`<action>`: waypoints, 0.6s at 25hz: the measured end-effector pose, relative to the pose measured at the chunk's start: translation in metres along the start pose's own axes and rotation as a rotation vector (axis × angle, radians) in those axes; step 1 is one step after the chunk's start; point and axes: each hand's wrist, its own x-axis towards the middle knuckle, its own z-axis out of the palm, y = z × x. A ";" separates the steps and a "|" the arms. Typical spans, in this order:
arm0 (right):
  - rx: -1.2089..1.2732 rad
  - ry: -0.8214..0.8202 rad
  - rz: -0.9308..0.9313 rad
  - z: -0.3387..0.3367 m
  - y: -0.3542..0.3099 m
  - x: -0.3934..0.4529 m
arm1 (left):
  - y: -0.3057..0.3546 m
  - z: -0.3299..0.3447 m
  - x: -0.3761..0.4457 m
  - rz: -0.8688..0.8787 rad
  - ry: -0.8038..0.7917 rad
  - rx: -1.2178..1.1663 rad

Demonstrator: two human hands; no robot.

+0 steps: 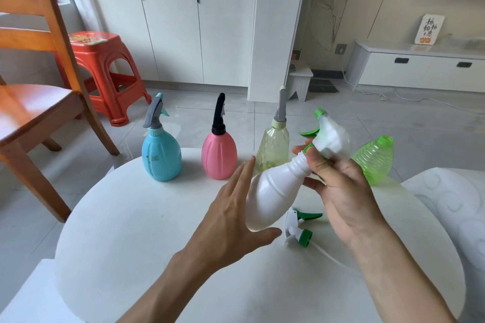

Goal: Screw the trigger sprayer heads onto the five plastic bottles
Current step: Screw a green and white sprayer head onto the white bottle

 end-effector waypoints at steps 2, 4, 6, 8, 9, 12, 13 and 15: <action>-0.069 0.084 -0.060 -0.021 -0.015 0.020 | -0.005 0.003 -0.003 0.045 -0.020 0.078; -0.174 0.215 -0.151 -0.046 -0.030 0.046 | -0.010 0.005 -0.004 0.054 -0.026 0.118; -0.334 0.315 -0.222 -0.065 -0.036 0.073 | -0.013 0.009 -0.003 0.067 -0.014 0.145; -0.509 0.389 -0.250 -0.075 -0.029 0.096 | -0.015 0.011 -0.002 0.079 -0.011 0.157; -0.576 0.419 -0.254 -0.077 -0.023 0.104 | -0.015 0.012 -0.002 0.085 -0.010 0.161; -0.674 0.472 -0.263 -0.081 -0.002 0.121 | -0.017 0.015 -0.001 0.107 -0.009 0.180; -0.698 0.470 -0.264 -0.081 0.005 0.125 | -0.017 0.016 -0.001 0.112 -0.014 0.185; -0.721 0.432 -0.264 -0.079 0.016 0.131 | -0.017 0.018 0.000 0.115 -0.023 0.195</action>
